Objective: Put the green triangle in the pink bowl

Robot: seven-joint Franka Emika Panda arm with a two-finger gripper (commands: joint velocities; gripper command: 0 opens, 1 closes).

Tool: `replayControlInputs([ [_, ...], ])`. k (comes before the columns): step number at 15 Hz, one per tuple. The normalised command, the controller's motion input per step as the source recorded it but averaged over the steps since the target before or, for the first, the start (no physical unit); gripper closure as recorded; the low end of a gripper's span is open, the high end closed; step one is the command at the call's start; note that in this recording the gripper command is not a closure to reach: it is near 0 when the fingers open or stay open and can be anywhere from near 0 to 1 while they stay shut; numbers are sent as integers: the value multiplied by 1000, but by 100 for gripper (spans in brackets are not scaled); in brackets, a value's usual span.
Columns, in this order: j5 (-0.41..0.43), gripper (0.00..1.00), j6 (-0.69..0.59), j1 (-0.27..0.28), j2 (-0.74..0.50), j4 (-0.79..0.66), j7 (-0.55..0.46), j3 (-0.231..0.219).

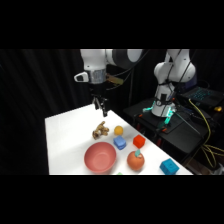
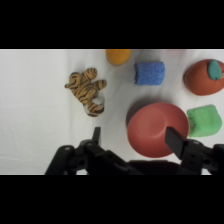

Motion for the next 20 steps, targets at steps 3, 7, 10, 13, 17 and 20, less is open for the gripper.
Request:
replayControlInputs([
  [3,-31,0,-6,-13,16,16,57,11],
  [7,-61,0,28,21,140,97,134,31],
  [10,-90,0,16,99,228,195,193,77],
  [13,-127,0,-28,148,266,266,196,93],
  [17,-134,0,-107,153,295,340,123,78],
  [20,-111,0,-179,137,235,303,34,67],
])
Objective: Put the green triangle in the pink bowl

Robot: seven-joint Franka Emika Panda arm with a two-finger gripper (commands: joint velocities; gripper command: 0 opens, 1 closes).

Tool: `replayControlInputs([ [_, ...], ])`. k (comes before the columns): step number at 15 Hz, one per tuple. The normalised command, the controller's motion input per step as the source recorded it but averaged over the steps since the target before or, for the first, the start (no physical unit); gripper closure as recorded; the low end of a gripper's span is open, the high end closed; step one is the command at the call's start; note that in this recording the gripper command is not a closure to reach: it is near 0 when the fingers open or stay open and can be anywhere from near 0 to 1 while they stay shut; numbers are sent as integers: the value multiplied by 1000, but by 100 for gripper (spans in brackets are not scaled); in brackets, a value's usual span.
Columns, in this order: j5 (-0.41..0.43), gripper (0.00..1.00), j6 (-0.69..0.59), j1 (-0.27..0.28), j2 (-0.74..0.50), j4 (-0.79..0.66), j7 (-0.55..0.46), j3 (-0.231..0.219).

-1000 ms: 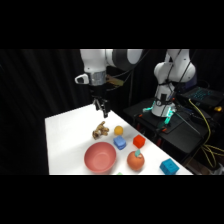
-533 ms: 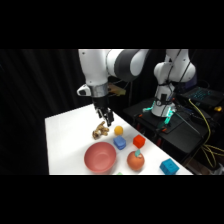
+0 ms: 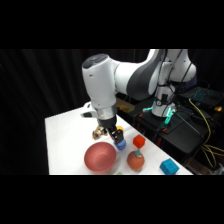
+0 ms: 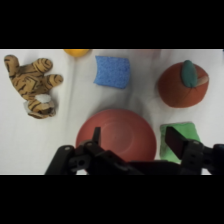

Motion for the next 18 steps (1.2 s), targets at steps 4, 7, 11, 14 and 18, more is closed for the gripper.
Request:
replayControlInputs([
  [4,-87,0,-193,131,90,170,-5,81],
  [7,-107,0,-245,108,231,393,-62,64],
  [11,-118,0,-255,55,439,640,-160,21],
  [14,-88,0,-285,26,557,781,-225,-2],
  [18,-58,0,-329,57,502,763,-203,6],
])
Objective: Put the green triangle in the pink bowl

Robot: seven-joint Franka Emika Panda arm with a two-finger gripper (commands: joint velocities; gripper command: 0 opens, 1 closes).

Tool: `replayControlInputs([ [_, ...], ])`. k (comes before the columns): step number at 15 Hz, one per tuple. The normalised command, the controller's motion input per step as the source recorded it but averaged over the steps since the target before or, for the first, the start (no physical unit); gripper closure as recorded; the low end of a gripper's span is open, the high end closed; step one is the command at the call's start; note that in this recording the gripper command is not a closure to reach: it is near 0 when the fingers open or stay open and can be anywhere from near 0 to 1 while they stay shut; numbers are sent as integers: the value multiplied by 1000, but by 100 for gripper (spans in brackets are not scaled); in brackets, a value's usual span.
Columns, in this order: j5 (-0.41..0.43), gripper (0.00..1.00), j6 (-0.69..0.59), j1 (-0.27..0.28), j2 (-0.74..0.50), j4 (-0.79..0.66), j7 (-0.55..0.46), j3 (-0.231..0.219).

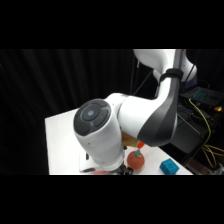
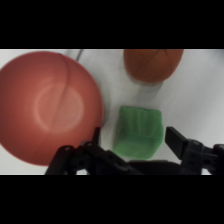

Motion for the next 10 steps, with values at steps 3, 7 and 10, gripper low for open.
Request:
replayControlInputs([
  [3,-54,0,-342,80,378,655,-168,9],
  [7,-55,0,-309,53,329,571,-193,4],
  [10,-43,0,-265,4,300,492,-230,-3],
])
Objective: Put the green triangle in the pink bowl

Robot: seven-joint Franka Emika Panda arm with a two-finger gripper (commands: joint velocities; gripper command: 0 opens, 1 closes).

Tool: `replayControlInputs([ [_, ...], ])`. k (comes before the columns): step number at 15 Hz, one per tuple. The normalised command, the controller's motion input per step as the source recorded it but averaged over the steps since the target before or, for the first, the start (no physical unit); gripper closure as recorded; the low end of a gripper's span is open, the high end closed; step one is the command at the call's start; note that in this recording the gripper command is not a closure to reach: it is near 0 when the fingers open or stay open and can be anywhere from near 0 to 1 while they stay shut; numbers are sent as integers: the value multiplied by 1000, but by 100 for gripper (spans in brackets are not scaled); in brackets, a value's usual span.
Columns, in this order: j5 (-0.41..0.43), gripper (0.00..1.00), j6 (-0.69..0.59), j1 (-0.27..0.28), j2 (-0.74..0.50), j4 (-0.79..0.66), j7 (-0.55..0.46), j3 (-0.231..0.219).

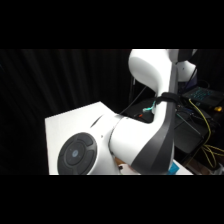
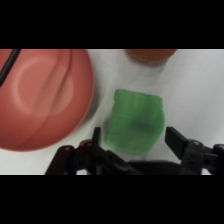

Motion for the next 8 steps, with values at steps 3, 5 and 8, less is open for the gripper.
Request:
replayControlInputs([
  [3,-34,0,-231,-12,239,389,-219,0],
  [5,-31,0,-218,-13,163,282,-206,7],
  [8,-36,0,-199,10,93,174,-182,18],
])
